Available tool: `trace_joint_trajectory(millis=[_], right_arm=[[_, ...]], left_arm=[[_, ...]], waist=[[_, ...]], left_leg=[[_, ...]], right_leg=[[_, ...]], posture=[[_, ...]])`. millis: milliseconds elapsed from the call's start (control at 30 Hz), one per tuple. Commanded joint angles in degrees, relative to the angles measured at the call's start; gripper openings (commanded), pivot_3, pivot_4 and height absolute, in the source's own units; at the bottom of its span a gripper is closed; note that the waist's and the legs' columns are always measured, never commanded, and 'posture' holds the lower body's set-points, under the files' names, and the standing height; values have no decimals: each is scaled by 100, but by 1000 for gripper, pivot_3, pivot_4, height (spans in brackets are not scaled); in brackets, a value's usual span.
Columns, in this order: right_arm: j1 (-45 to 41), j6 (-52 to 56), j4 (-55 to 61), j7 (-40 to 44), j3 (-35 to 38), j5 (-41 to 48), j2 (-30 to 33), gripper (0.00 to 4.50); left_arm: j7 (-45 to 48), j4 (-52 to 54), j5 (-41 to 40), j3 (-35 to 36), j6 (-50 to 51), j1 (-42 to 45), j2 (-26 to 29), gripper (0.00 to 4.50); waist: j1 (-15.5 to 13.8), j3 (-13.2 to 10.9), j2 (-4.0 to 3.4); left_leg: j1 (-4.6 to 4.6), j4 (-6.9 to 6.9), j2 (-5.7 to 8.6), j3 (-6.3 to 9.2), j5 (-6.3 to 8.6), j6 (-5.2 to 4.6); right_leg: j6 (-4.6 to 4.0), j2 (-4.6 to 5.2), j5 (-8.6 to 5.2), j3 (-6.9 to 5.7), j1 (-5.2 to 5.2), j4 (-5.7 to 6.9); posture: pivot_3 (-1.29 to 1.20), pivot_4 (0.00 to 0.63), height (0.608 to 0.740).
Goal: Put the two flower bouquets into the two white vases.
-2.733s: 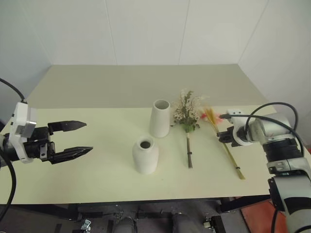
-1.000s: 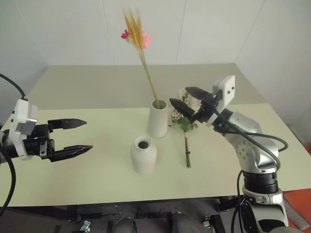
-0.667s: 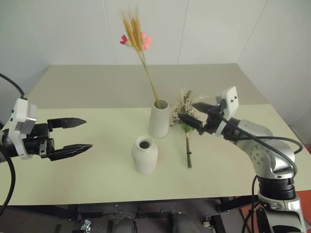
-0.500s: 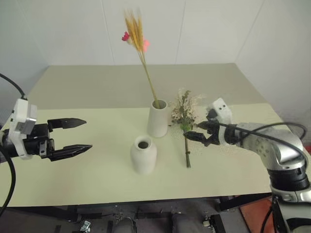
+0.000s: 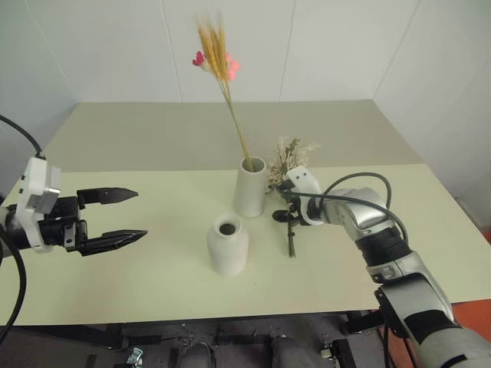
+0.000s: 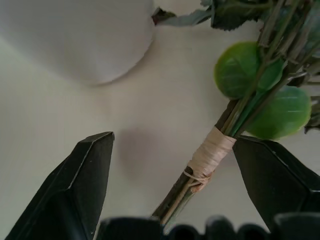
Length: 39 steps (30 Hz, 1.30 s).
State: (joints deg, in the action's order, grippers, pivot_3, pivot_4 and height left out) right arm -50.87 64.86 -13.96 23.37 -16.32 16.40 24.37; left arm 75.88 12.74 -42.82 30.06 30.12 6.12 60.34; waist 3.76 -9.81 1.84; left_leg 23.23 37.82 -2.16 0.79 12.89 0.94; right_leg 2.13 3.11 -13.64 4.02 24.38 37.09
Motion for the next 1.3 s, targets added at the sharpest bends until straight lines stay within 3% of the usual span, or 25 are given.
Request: trace_joint_trajectory(millis=[33,300,500,667,867,1067,1300], right_arm=[[-34,-214,-115,-122,356,-189,6,2871],[168,70,225,-565,1512,-167,28,225],[459,-618,1167,-1525,3477,210,-577,225],[962,-2040,2408,-1135,4117,940,-1217,225],[1087,-2583,3399,-25,3198,1724,-1576,225],[932,-2926,3801,172,2310,1896,-2008,225],[948,-2946,3674,315,1918,2211,-2264,225]], left_arm=[[10,143,-40,246,-63,-67,64,4500],[27,139,-53,277,-68,-124,94,4500],[97,-17,-21,115,-105,73,152,4500],[179,-149,26,-57,-118,264,173,4500],[307,-400,115,-385,-157,643,200,4500],[423,-582,168,-596,-158,938,227,4500],[658,-733,149,-753,-35,1151,280,4500]], waist=[[-6,0,0],[-3,0,0],[0,0,0],[15,-1,-1],[50,-2,-3],[7,-2,-4],[-12,-2,-4]], left_leg=[[-1,0,0,0,0,0],[1,0,0,0,0,0],[2,-3,-1,1,0,0],[1,-6,-2,1,0,0],[-9,-6,-8,-1,0,0],[-6,-6,-50,1,0,0],[-6,-6,-57,2,0,0]], right_leg=[[0,0,0,0,-1,0],[0,0,0,0,1,0],[0,-1,0,0,2,1],[1,-1,0,0,2,0],[0,-6,1,3,0,6],[-15,-49,7,1,4,2],[-20,-56,8,-2,5,2]], posture=[[0,150,740],[0,150,740],[0,150,740],[0,150,740],[0,150,740],[0,150,740],[0,150,740]])
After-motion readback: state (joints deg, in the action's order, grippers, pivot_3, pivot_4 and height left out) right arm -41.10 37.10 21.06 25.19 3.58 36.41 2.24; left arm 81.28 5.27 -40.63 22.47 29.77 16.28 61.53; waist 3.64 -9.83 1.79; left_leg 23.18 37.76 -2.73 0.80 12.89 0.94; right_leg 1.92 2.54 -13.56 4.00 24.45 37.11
